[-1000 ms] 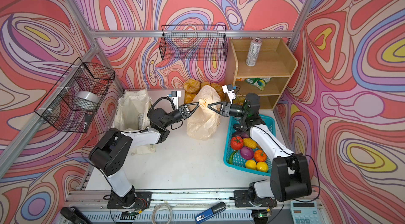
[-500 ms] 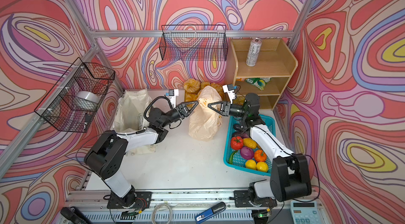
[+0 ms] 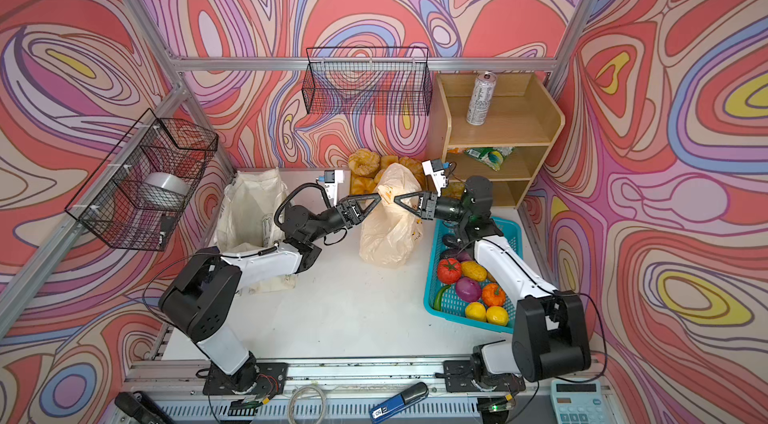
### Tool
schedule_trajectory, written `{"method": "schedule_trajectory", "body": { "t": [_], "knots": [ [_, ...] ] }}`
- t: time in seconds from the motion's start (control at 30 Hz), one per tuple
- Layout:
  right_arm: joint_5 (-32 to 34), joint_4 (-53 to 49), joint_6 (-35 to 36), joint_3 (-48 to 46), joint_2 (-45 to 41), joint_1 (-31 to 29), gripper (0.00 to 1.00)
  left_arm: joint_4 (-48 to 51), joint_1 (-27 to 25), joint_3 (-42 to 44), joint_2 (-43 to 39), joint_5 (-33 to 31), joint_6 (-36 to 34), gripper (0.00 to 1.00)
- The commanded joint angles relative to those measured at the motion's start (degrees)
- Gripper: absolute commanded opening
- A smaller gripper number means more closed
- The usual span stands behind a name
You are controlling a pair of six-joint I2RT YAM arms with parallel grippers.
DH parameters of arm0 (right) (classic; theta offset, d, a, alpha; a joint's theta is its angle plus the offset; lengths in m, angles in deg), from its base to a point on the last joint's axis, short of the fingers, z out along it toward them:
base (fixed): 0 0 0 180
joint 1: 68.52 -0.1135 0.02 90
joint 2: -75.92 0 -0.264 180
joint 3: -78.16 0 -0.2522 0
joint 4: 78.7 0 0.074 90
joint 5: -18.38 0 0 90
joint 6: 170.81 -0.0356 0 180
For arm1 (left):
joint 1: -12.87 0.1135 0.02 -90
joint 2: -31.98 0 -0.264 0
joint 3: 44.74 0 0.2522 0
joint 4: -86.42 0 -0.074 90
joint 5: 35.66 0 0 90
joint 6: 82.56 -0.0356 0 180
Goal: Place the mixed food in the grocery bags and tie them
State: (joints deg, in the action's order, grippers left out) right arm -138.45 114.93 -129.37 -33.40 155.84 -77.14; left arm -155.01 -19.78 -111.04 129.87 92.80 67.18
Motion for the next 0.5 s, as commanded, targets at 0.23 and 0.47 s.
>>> {"method": "schedule_trajectory", "body": {
  "t": [0.23,0.47],
  "knots": [
    [0.6,1.6,-0.3,-0.1,-0.6,0.2,0.0,-2.9,-0.5,-3.1,2.6,0.2,-0.1,0.21],
    [0.6,1.6,-0.3,-0.4,-0.8,0.3,0.0,-2.9,-1.1,-4.8,4.7,0.8,0.3,0.36]
  ]
}}
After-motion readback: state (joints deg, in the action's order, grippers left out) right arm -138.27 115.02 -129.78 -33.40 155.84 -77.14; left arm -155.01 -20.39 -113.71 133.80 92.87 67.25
